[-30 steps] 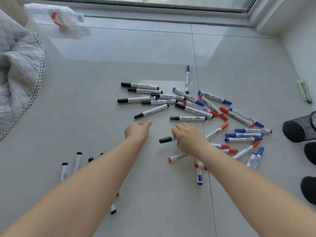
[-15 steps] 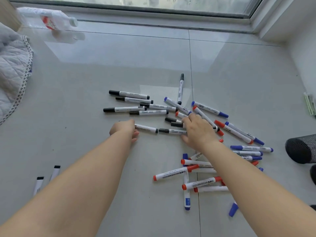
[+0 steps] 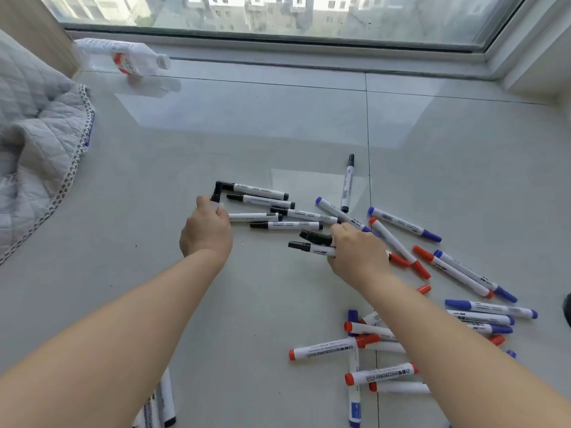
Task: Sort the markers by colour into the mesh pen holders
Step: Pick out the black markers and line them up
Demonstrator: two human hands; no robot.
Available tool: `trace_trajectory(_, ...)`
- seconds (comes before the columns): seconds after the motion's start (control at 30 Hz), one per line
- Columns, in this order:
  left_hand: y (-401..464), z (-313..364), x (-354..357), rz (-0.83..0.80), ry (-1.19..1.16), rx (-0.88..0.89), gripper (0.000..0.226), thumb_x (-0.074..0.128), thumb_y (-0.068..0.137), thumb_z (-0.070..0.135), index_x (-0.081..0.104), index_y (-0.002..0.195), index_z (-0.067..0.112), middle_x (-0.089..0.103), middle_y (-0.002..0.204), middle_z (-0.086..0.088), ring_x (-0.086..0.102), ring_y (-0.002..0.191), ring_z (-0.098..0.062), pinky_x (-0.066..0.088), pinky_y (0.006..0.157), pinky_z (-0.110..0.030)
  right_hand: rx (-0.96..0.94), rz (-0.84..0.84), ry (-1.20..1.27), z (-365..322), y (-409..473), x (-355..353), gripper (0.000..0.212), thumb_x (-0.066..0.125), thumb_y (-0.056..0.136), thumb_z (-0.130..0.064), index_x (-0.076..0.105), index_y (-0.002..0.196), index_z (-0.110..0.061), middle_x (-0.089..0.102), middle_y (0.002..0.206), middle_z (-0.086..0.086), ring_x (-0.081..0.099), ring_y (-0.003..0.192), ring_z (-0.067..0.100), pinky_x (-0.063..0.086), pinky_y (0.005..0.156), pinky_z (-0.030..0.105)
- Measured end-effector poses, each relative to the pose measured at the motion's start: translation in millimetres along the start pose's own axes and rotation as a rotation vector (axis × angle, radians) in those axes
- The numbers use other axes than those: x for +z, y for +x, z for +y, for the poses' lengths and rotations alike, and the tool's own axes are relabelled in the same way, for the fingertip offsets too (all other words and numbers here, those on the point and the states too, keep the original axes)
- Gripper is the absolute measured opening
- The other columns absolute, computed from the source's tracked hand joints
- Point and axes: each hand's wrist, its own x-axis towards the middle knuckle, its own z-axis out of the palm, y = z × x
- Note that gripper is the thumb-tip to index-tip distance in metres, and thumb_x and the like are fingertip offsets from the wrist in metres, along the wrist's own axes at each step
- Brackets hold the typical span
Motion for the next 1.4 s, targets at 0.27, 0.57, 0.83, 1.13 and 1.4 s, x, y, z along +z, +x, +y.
trace_trajectory(0.27,10,-4,16,-0.170,-0.432,-0.620,0.062,0.061,0.073,0.049,0.050,0.129,0.024,0.067,0.105,-0.003,0.061,0.107,-0.027,0.050,0.086,-0.034,-0.178,0.119,-0.026,-25,39,-8,0.017,0.059,0.079,-0.012,0.064,0.096,-0.009,0.059,0.100,0.009,0.058,0.071,0.032,0.031,0.056,0.028)
trace_trajectory(0.57,24,5,20,-0.081,-0.313,-0.590,0.026,0.063,0.069,0.028,0.043,0.063,0.011,0.045,0.062,0.000,0.047,0.052,-0.017,0.049,0.059,-0.029,-0.315,-0.130,-0.127,-41,42,3,0.023,0.056,0.082,-0.022,0.057,0.104,-0.013,0.058,0.108,0.004,0.053,0.103,0.024,0.041,0.075,0.032)
trace_trajectory(0.83,17,-11,-10,-0.089,-0.244,-0.350,0.031,0.041,0.086,0.038,0.051,0.087,0.009,0.053,0.077,-0.005,0.050,0.077,-0.028,0.036,0.065,-0.031,-0.228,-0.044,0.160,-78,-4,-12,0.008,0.055,0.075,-0.019,0.052,0.082,-0.016,0.057,0.083,0.002,0.046,0.080,0.023,0.026,0.060,0.027)
trace_trajectory(1.13,-17,-112,-108,-0.077,-0.396,-0.105,0.006,0.044,0.090,0.018,0.044,0.090,0.013,0.058,0.078,-0.003,0.065,0.070,-0.024,0.046,0.066,-0.034,0.418,-0.328,1.005,-178,-77,-1,0.020,0.064,0.078,-0.025,0.046,0.074,-0.020,0.053,0.074,-0.002,0.063,0.055,0.013,0.048,0.053,0.029)
trace_trajectory(1.4,-61,-243,-145,-0.187,-0.049,-0.148,0.019,0.041,0.093,0.033,0.042,0.093,0.014,0.057,0.084,-0.010,0.052,0.075,-0.030,0.039,0.059,-0.033,0.540,-0.333,0.815,-262,-132,46,0.025,0.061,0.082,-0.040,0.049,0.080,-0.019,0.056,0.075,-0.003,0.052,0.066,0.016,0.039,0.055,0.029)
